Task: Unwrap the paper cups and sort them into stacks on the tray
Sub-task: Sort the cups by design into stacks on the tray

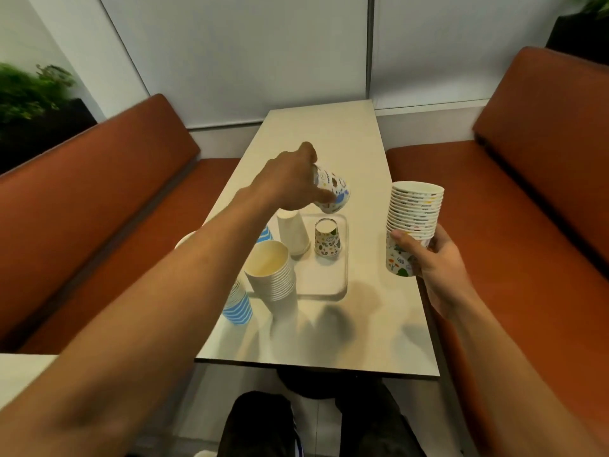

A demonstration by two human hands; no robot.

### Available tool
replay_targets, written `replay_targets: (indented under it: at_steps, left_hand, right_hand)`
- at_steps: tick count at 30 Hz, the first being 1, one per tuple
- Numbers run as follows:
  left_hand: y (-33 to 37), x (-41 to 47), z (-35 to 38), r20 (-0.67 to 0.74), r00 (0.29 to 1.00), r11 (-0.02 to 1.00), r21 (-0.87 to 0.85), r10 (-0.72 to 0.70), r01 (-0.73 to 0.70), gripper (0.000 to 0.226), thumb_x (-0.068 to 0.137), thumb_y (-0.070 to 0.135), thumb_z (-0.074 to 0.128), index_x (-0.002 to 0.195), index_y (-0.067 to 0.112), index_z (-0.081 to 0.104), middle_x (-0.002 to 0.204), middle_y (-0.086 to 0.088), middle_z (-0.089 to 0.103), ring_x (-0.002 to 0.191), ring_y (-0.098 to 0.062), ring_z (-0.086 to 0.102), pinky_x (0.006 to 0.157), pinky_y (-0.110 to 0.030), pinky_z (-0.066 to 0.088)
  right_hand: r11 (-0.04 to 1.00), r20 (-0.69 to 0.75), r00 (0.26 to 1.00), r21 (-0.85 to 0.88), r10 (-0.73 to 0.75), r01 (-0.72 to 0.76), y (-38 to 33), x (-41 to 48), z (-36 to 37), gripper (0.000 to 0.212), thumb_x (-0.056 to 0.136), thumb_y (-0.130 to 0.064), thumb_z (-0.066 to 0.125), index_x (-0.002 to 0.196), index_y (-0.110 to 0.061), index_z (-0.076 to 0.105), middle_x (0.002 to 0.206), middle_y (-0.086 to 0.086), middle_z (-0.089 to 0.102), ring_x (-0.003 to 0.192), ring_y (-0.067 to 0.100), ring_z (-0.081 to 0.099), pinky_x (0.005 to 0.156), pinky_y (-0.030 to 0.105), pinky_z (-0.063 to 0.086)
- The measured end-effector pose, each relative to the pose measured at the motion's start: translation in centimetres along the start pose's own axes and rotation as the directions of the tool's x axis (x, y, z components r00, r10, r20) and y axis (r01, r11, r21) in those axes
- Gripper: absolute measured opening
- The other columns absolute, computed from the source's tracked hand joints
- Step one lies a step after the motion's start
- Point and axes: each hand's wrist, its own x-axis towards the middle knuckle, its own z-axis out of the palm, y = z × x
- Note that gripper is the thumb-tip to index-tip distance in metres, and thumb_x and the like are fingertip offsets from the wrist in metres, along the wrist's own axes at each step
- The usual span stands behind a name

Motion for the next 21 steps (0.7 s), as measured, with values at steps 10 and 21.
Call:
replay_targets:
  at_steps: [10,21]
  left_hand:
    - [-2.0,7.3,7.0,0.224,0.97,0.917,0.36,0.093,-0.171,0.074,0.077,0.054,0.085,0.13,0.016,0.05,0.119,-0.009,0.065,0.09,-0.026,0.057,0.071,-0.037,0.045]
    - [-3.3,10.5,11.5,0.364,0.926,0.839,0.468,0.104,-0.278,0.076,0.077,0.057,0.084,0.13,0.016,0.049,0.117,-0.008,0.066,0.088,-0.025,0.053,0.072,-0.036,0.042]
  right_hand:
    - [0.995,0.027,0.997,-0.074,0.066,-0.064,2.0,3.1,-0.5,0.052,0.085,-0.013,0.081,0.132,-0.019,0.058,0.122,-0.002,0.074,0.111,0.014,0.071,0.084,0.028,0.055]
    - [0.987,0.026,0.994,-0.127,0.106,-0.102,3.8,5.2,-1.2,0.075,0.069,-0.029,0.086,0.137,-0.016,0.057,0.123,0.0,0.074,0.114,0.016,0.07,0.101,0.044,0.056]
